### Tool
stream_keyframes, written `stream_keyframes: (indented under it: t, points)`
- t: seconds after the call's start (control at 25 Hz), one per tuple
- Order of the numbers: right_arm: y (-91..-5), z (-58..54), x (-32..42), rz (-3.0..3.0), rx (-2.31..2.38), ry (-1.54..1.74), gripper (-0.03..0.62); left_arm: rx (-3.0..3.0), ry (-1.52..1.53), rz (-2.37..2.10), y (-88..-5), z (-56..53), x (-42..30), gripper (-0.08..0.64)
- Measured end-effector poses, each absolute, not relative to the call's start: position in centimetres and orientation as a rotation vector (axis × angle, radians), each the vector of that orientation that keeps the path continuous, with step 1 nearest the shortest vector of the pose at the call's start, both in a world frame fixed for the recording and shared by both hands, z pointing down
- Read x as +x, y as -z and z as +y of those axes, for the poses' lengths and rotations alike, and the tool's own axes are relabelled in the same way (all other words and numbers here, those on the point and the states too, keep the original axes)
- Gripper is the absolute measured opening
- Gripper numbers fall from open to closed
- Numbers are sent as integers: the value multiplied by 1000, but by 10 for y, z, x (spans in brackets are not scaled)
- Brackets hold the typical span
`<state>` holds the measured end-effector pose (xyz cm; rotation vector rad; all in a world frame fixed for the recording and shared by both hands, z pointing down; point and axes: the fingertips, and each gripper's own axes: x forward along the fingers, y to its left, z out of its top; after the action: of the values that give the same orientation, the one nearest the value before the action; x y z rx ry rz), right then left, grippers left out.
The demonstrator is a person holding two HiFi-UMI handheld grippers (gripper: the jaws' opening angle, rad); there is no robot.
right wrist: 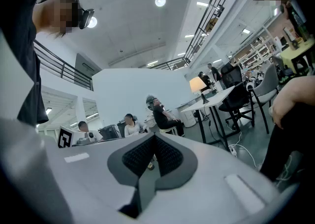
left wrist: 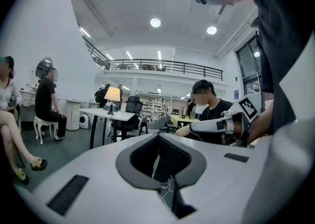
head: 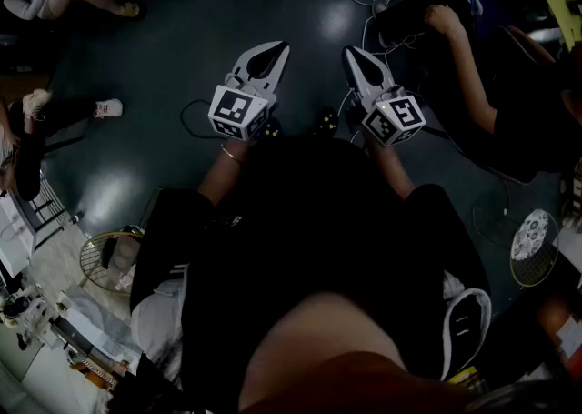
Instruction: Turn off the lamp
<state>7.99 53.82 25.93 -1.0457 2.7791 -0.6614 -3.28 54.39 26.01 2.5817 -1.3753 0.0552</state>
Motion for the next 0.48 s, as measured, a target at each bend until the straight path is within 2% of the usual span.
stream_keyframes:
  t: [0.48]
  points:
    - [-256, 525, 112, 2775, -1030, 664, -9, 2569, -60, -1400, -266, 535, -5, 8]
